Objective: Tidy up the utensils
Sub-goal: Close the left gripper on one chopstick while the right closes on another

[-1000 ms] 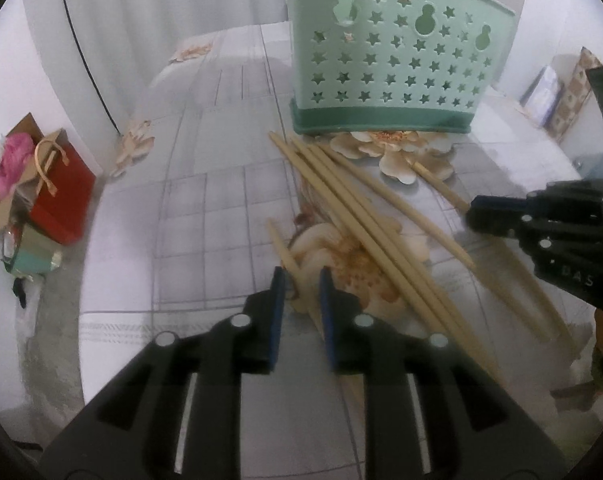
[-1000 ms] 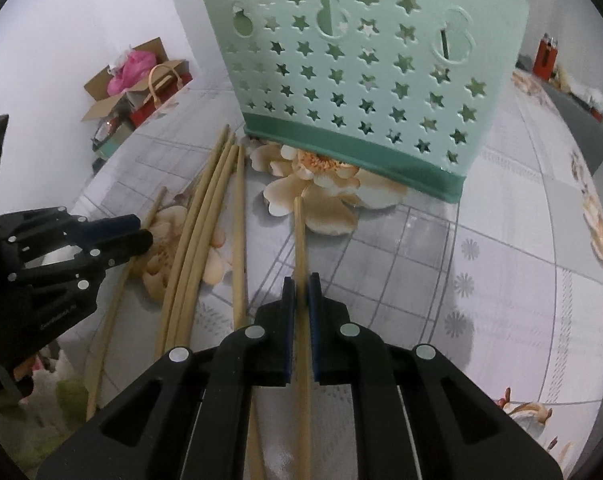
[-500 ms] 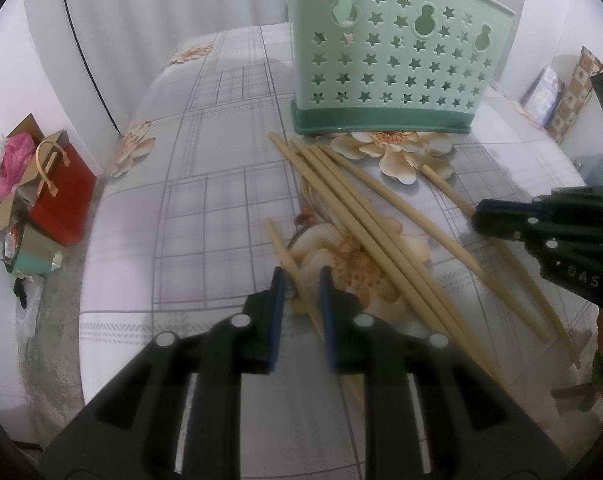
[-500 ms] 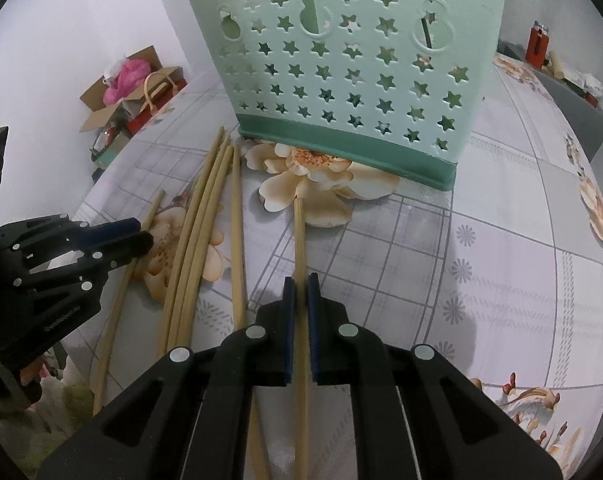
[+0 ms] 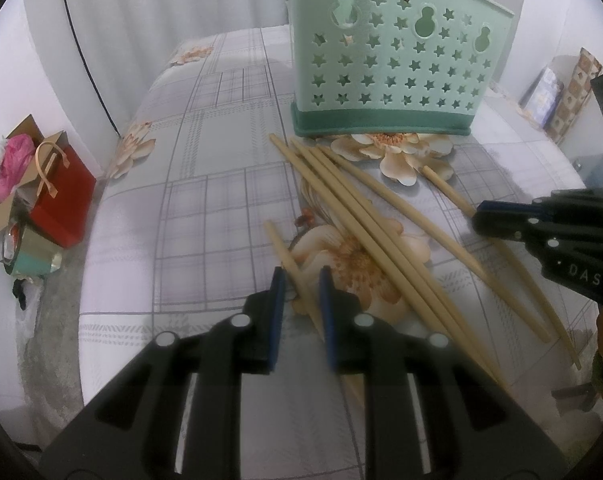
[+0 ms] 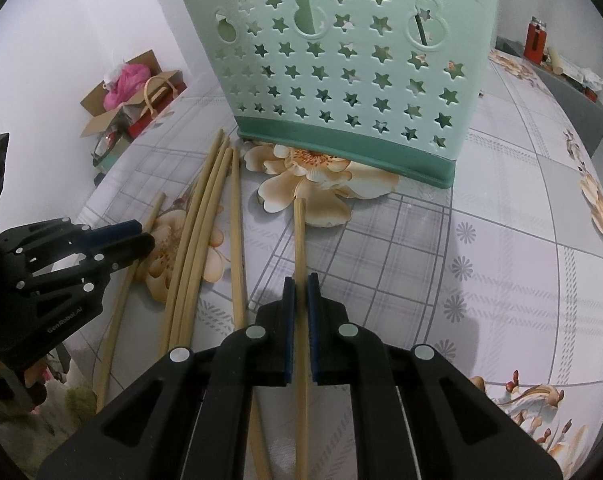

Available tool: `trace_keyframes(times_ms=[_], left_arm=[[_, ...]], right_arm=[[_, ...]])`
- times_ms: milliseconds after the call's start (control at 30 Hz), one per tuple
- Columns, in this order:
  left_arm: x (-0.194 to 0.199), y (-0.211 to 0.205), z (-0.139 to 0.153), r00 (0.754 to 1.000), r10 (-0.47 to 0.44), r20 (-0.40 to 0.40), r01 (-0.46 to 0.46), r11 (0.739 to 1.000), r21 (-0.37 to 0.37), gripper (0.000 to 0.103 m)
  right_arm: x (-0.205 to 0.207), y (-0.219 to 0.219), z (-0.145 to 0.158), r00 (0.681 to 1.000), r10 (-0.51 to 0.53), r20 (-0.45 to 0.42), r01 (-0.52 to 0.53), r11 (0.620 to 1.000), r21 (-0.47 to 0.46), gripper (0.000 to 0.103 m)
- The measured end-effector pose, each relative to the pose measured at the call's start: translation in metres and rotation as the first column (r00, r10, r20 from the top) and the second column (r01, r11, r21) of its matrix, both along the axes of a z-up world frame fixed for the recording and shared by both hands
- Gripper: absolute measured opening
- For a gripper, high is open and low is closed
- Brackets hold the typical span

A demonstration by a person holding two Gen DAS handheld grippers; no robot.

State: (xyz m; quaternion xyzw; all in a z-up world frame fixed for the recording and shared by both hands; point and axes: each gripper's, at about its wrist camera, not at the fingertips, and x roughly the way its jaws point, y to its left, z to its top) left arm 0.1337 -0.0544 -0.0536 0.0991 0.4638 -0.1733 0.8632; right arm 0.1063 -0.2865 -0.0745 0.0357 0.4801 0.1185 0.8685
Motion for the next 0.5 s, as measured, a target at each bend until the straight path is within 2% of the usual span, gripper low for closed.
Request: trace_keyframes(times_ms=[300,500], left_arm=[[0.008,0.011,-0.002,1.000,0.021,0.004,-0.021,0.999,-0.041,0.007],[0.012,0.028,0.002,0.998,0.063,-0.024,-0.066,0.987,-0.145,0.005]], right_arm=[[-0.001,-0.001,0.000,1.000,-0.020,0.004,0.020,1.000,0.014,0.006],[-0.001,-0.003,-0.001,1.000,-0.028,0.010,0.027,0.999,0.037,0.006]])
